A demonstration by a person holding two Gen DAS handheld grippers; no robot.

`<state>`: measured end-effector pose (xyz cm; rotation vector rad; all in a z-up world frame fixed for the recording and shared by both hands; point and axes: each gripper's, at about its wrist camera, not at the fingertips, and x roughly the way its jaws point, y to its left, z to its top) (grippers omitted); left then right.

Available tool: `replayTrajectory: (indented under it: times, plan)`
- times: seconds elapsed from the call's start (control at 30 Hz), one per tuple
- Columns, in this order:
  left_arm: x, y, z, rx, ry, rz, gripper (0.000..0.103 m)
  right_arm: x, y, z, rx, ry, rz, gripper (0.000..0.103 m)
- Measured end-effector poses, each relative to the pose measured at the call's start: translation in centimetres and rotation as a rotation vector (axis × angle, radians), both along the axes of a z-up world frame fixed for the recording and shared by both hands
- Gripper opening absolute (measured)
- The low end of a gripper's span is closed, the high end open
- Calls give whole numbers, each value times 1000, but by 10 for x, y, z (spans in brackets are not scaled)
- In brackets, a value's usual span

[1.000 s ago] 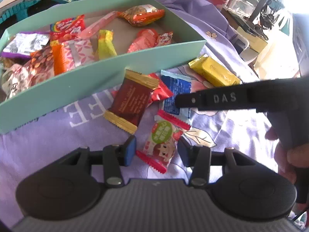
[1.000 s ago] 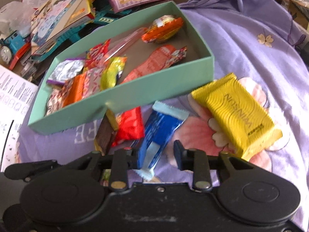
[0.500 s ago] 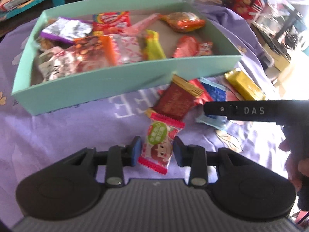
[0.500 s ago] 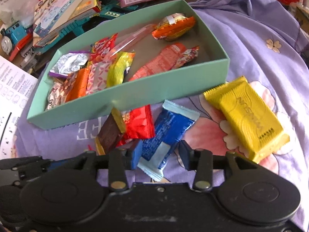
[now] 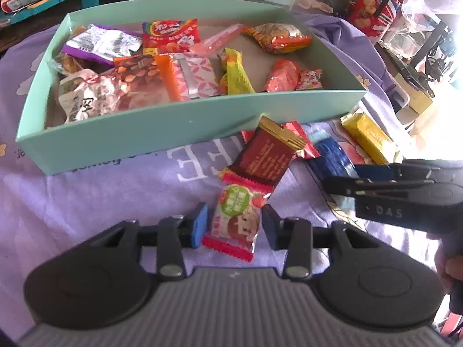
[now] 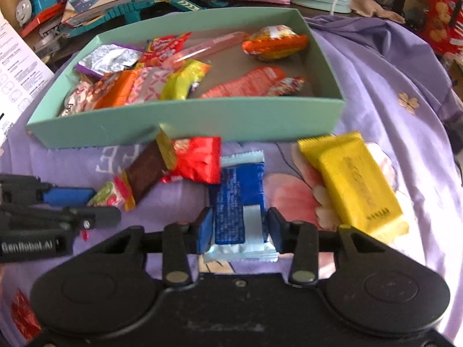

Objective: Organize snacks
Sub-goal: 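Grasp the blue wafer bar with the right gripper while the left grasps the pink-green candy, then carry both snacks into the green box and open both grippers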

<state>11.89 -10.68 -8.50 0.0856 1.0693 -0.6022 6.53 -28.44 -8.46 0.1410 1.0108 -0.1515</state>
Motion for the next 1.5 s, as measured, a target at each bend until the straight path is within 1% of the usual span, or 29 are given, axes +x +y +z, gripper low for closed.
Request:
replayTrajectory:
  times: [0.07, 0.17, 0.23, 0.3, 0.43, 0.47, 0.53, 0.57, 0.6, 0.63, 0.73, 0.83, 0.93, 1.0, 1.07, 1.23, 1.37, 1.5]
  plan:
    - [-1, -3, 0, 4, -8, -4, 46, 0, 1, 0, -13, 3, 6, 41]
    - [-4, -7, 0, 21, -26, -11, 47, 3, 8, -1, -53, -2, 17, 42]
    - [-5, -7, 1, 25, -31, -17, 47, 5, 8, -2, -56, -13, 15, 46]
    - [-4, -6, 1, 24, -26, -18, 47, 9, 9, -3, -62, -16, 17, 53]
    - [-5, -5, 1, 26, -29, -20, 47, 9, 12, -4, -73, -24, 12, 54]
    - [-6, -5, 1, 29, -33, -24, 47, 9, 12, -4, -77, -25, 13, 52]
    - [-7, -4, 1, 34, -38, -29, 46, 7, 13, -4, -90, -34, 15, 42]
    - [-8, -4, 1, 36, -39, -30, 46, 7, 14, -3, -93, -35, 18, 39]
    - [-8, -4, 1, 40, -43, -31, 41, 6, 12, -3, -87, -35, 17, 38]
    - [-9, -3, 1, 54, -52, -25, 33, 4, 11, -2, -75, -36, 15, 38]
    - [-8, 1, 2, 52, -47, -11, 31, -4, 9, 0, -53, -38, 5, 38]
    - [-8, 5, 5, 48, -37, 7, 30, -12, 5, 4, -16, -44, -13, 38]
    - [-12, 7, 9, 44, -38, 6, 29, -18, 3, 11, -9, -57, -15, 38]
    - [-16, 10, 15, 38, -46, 14, 29, -22, 1, 17, 0, -69, -18, 38]
    - [-19, 13, 25, 12, -47, 18, 29, -26, -1, 25, 6, -87, -23, 38]
    - [-20, 18, 58, -47, -97, 22, 29, -34, -11, 54, 18, -139, -30, 38]
    - [5, 9, 85, -80, -142, 41, 29, -23, -25, 76, 36, -176, -31, 38]
    - [41, -9, 105, -107, -162, 44, 29, 6, -41, 98, 70, -216, -23, 38]
